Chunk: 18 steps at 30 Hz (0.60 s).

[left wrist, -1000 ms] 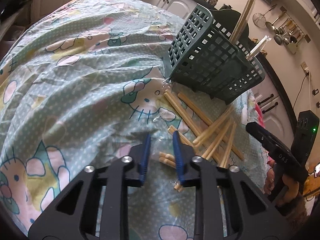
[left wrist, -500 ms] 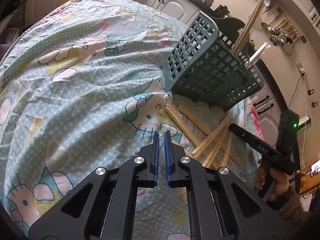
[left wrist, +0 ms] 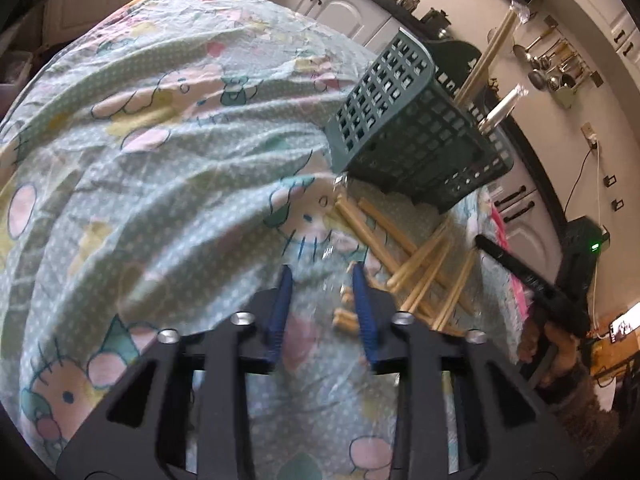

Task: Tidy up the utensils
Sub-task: 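Lower the left tool onto a chopstick and close it while the right tool grasps another, then raise the held chopsticks with both tools and carry them over the caddy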

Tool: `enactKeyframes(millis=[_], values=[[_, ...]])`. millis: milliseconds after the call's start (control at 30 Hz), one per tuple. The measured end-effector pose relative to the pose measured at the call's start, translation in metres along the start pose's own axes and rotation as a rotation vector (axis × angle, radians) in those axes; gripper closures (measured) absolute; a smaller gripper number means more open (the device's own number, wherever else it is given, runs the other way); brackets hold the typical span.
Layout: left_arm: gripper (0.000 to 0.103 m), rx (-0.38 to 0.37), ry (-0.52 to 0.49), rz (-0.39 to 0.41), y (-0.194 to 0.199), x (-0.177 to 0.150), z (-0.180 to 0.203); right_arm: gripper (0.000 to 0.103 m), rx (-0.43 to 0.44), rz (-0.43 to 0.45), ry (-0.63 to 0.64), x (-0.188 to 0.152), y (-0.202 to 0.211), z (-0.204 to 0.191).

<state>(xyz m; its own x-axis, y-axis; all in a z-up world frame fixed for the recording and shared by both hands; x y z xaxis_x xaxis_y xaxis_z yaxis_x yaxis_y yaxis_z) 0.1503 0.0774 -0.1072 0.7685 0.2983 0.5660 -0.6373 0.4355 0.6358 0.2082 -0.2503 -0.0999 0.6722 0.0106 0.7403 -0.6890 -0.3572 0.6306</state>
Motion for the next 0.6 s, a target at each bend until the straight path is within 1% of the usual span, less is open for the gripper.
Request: enactKeyframes(millis=[133,233,333,367,400,467,600], values=[[0.078,0.016,-0.011,-0.011,-0.004,-0.009,0.000,0.099,0.023,0.041,0.023,0.007,0.021,-0.007],[0.078,0.008,-0.009,0.002,-0.007,-0.006,-0.001,0.099,0.037,0.063,0.045,0.011,0.035,-0.013],[0.078,-0.004,-0.016,-0.007,-0.013,-0.001,0.002,0.099,0.049,0.075,0.057,0.013,0.043,-0.019],[0.086,-0.008,-0.022,-0.012,-0.014,-0.001,0.004,0.099,0.050,0.082,0.062,0.014,0.046,-0.021],[0.097,-0.004,-0.033,-0.018,-0.016,0.000,0.005,0.099,0.052,0.087,0.066,0.016,0.049,-0.022],[0.100,0.005,-0.052,-0.027,-0.016,0.000,0.008,0.099,0.049,0.101,0.077,0.019,0.054,-0.025],[0.102,-0.001,-0.078,-0.014,-0.009,0.003,0.014,0.099,0.063,0.131,0.086,0.026,0.067,-0.033]])
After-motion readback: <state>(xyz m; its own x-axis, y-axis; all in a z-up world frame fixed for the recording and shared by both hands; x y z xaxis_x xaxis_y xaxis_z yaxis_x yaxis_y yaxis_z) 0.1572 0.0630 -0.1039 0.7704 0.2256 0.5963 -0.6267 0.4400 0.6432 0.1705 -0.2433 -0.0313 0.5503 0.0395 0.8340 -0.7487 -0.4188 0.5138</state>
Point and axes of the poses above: each gripper's, at about its wrist camera, not at the fingertips, and y roughly against the way its jaws point, z to its right, x to its top, the point moved 1 cm from there along -y, roughly the way its jaws point, and after that the axes turned 9 degrees about z, right-handed, at the moved point
